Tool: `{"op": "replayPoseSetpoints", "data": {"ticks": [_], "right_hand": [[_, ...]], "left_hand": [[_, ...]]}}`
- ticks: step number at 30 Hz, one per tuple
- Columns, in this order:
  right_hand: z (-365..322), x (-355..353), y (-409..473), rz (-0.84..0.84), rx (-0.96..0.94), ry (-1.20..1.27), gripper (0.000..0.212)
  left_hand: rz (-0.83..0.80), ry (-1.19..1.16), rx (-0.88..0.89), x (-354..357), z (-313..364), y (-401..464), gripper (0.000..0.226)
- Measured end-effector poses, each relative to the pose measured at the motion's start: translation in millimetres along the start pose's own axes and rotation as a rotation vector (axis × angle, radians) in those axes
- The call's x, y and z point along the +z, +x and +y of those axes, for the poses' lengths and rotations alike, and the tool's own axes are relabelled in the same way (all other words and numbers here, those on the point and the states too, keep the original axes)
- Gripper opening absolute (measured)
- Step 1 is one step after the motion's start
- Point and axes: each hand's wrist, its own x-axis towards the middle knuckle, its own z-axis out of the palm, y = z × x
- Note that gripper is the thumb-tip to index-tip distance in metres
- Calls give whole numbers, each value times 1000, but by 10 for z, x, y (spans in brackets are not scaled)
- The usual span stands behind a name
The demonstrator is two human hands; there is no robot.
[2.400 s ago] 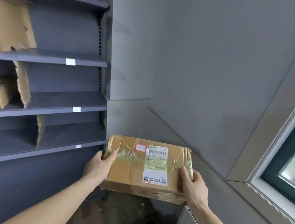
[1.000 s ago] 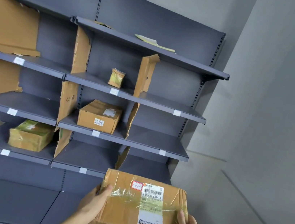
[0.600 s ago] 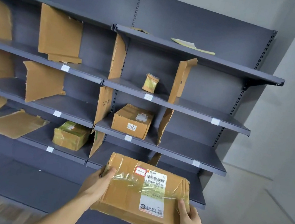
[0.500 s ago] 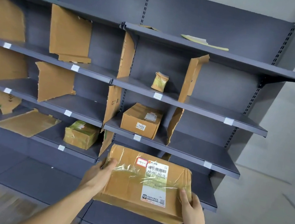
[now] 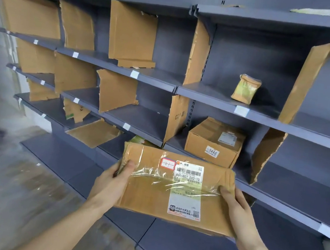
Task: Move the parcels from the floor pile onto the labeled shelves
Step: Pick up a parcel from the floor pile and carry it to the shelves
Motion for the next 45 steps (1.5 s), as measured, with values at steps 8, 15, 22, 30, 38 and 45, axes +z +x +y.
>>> {"op": "replayPoseSetpoints", "data": {"ticks": [8,15,22,30,38,45], "right_hand": [[-442,603,555,-241,-58,43,22],[-648,1177,785,-372,-99,53,29],[-799,1684,921,-408,-130,38,23],[-1028,2397,1104,-407,-178,15,23],[-1130,3379,1253,-420,-191,-27,26],[-1249,3885,1503,-406,-166,-32,25]], "left_hand": [[237,-176,-83,-300,50,325,25],[302,-346,-87,-718,-77,575,34],[271,-391,22,-1057,-88,765,31],[257,-504,65,-1523,-96,1226,28],[288,-498,32,-2269,-309,1857,24],[288,-443,-25,-2592,-314,2445,31]]}}
